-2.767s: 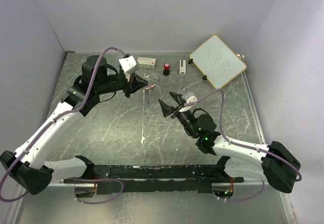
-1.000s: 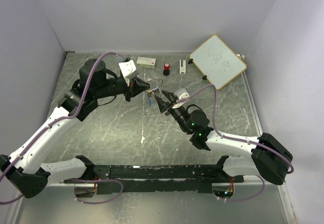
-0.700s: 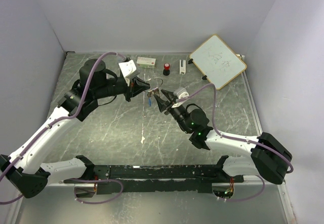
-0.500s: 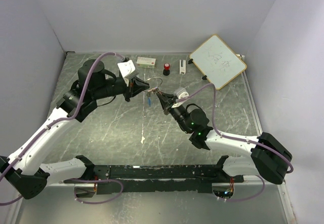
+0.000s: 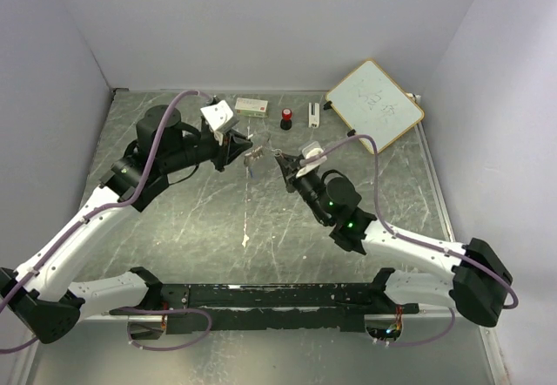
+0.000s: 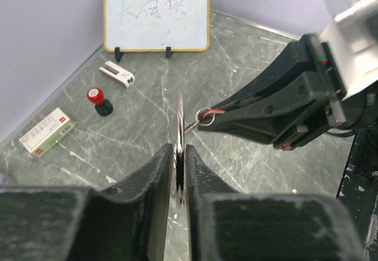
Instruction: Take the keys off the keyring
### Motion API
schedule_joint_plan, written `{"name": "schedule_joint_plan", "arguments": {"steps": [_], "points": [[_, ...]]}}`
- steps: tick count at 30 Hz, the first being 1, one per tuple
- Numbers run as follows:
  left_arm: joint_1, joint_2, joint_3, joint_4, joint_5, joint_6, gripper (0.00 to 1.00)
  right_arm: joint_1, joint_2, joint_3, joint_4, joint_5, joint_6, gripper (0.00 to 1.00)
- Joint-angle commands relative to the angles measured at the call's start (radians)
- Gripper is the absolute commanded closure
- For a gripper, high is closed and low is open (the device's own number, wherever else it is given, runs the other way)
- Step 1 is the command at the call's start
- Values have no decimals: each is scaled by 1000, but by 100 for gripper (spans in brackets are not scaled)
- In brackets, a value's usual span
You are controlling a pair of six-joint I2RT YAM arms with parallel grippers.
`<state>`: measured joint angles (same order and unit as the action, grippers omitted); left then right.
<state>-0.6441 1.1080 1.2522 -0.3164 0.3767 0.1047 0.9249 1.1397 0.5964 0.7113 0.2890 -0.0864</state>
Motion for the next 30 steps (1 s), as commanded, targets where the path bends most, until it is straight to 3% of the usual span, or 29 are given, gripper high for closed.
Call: {"name": "schedule_joint_plan", "arguments": {"steps": [1, 4, 14, 24, 30], "points": [[-7, 4, -26, 60, -91, -9, 64, 4, -57, 95, -251, 98, 0, 100], [-8, 16, -45, 80, -107, -5, 50, 5, -61, 203, -415, 145, 12, 100], [-7, 75, -125, 206, -190, -14, 37, 47, 38, 603, -957, 296, 41, 100], [-8, 16, -255, 465, -195, -96, 41, 143, 72, 687, -1045, 458, 13, 100], [-7, -44, -335, 589, -113, -137, 39, 200, 141, 733, -1070, 559, -29, 100]]}}
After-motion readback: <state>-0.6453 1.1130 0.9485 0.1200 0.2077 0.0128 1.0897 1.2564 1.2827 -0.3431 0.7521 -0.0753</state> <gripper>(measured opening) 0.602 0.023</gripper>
